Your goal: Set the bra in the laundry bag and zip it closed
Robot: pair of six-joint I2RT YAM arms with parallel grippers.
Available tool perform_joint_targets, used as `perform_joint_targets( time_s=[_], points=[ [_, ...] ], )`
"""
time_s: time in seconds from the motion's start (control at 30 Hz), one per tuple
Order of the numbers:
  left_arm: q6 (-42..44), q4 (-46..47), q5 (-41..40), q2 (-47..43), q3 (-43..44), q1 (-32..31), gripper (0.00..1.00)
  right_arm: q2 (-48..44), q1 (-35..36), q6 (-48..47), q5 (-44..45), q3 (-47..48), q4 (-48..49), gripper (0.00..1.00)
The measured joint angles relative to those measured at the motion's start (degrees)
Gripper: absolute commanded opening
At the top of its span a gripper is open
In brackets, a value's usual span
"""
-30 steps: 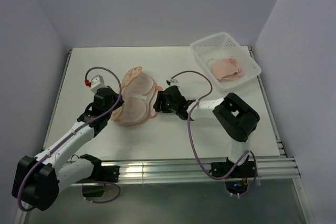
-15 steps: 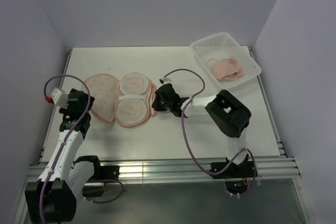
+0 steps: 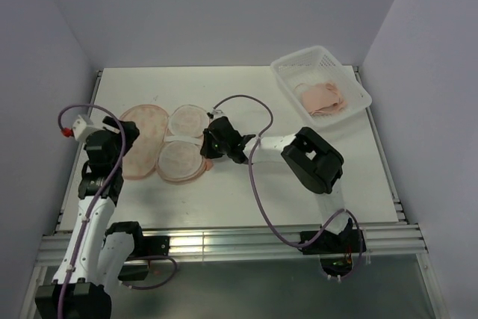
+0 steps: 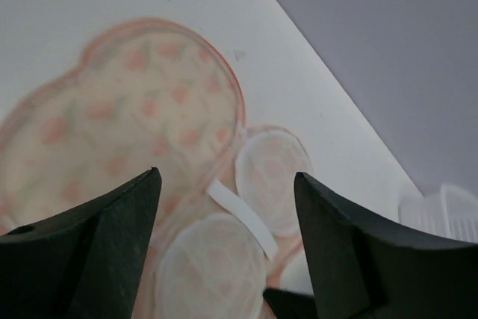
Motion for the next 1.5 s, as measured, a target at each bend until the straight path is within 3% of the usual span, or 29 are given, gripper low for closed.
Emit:
perform_joint_targets(
  time_s=[0.07,0.1,0.2,0.33,0.43,0.47,0.53,0.77,0.93,1.1,1.23,1.33,1.43,1.5],
  points=[
    [-0.4,2.7,3.3,0.4,-3.5,-3.5,0.73,0.0,0.2,-0.1,0.1,0.3,-0.5,0.31],
    [-0.6,3.8,4.2,1.6,-5.1,-6.0,0.73,-0.1,0.2,-0.2,0.2,0.5,-0.9,0.55],
    [-0.9,7.7,6.3,9.9,-7.3,-14.4,0.67,-2.0,-0.8,-1.2,1.1,-0.2,-3.4,0.87],
    [-0.8,13.8,8.7,23.2,-6.7,-18.5,0.52,-10.0,-4.2,-3.7,2.6,-4.3,-6.7,0.84],
    [-0.6,16.0,9.0,33.0,-2.9,-18.5,0.43,-19.3,-7.3,-5.5,3.4,-8.4,-7.5,0.69],
    [-0.6,16.5,9.0,35.7,-1.0,-18.4,0.42,-21.7,-8.1,-5.9,3.7,-9.4,-7.6,0.6],
    [-0.6,17.6,9.0,41.2,2.8,-17.9,0.4,-26.9,-9.7,-6.7,4.5,-11.2,-7.6,0.53],
    [-2.6,21.3,8.4,48.2,4.9,-14.0,0.38,-37.1,-9.6,-8.4,6.1,-16.2,-9.4,0.48],
    [-5.0,24.0,7.4,47.0,1.0,-9.9,0.4,-43.5,-12.5,-11.3,7.6,-15.4,-12.5,0.41],
    [-5.9,25.0,7.4,43.3,0.3,-9.4,0.45,-46.6,-26.5,-13.3,7.4,-11.2,-15.0,0.38],
    [-6.6,26.2,8.6,37.4,-0.3,-10.0,0.6,-43.8,-36.2,-13.5,10.2,-8.9,-16.7,0.37],
    [-6.3,27.4,10.2,30.9,-0.5,-12.8,0.64,-36.8,-40.6,-13.4,13.8,-6.1,-17.9,0.38],
    [-5.2,29.7,12.6,23.4,-1.1,-19.0,0.65,-27.8,-43.8,-13.4,17.7,-2.4,-20.0,0.51],
    [-4.4,32.5,14.4,19.3,-2.5,-23.6,0.66,-21.8,-45.3,-13.5,20.0,1.4,-22.5,0.65]
  ],
)
